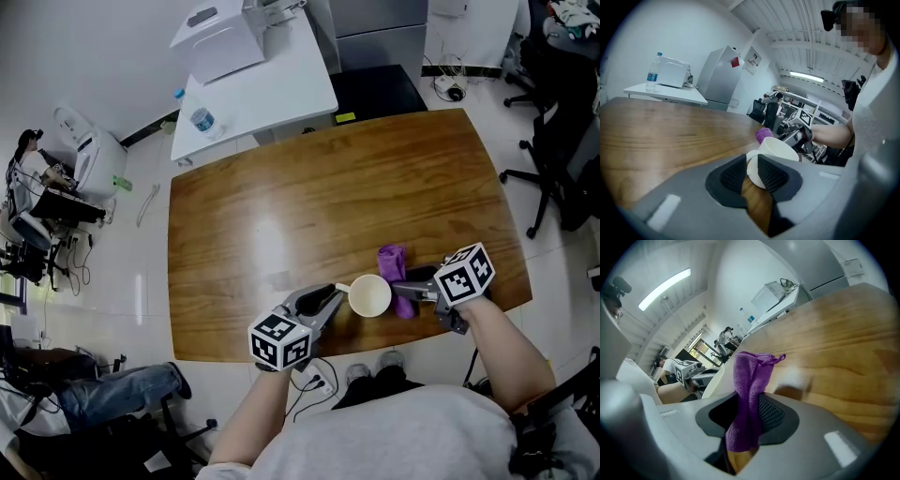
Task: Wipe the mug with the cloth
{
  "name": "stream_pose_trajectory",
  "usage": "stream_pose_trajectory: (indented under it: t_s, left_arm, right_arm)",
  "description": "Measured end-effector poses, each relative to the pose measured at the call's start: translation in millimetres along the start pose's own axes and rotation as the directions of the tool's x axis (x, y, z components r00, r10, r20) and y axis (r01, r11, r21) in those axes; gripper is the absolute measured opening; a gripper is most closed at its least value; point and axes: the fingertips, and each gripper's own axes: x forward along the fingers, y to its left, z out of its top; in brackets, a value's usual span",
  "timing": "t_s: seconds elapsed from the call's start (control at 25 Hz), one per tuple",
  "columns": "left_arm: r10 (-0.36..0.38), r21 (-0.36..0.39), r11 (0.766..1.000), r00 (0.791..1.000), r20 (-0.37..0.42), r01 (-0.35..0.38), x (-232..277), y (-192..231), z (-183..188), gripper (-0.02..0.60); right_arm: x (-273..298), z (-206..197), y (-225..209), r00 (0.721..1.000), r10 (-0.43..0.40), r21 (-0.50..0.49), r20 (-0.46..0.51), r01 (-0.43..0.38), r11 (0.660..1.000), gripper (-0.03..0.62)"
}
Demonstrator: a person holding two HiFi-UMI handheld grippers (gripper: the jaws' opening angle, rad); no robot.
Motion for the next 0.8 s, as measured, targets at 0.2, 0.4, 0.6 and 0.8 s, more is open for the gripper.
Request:
stream_pose_trajectory:
  t_s: [0.2,0.4,0.6,0.8]
  left_arm:
    - [-0.007,0.002,1.0,1.0,0.007,0.007,3.3,3.3,1.7,0.058]
    - [-0.018,0.003,1.0,1.0,0.007,0.018,11.7,3.7,6.2,0.055]
    - [-0.028,-0.001,1.0,1.0,0.004,0.028,17.9,3.3,7.6,0.052]
    - [-0.029,0.004,1.0,1.0,-0.007,0.029,24.6,-1.7,6.0,0.015]
  right_arm:
    - [-13.3,31.4,-3.1,0.992,-0.025,-0.024,0.12,0.028,0.999,0.132]
    - [-19.4,62.8,17.4,0.978,0.051,-0.042,0.203,-0.043,0.998,0.132]
    - [-12.4,61.9,27.0,0.976,0.098,-0.051,0.195,-0.089,0.995,0.132]
    - [-2.3,39.9,25.2,0.984,0.129,-0.022,0.122,-0.128,0.992,0.132]
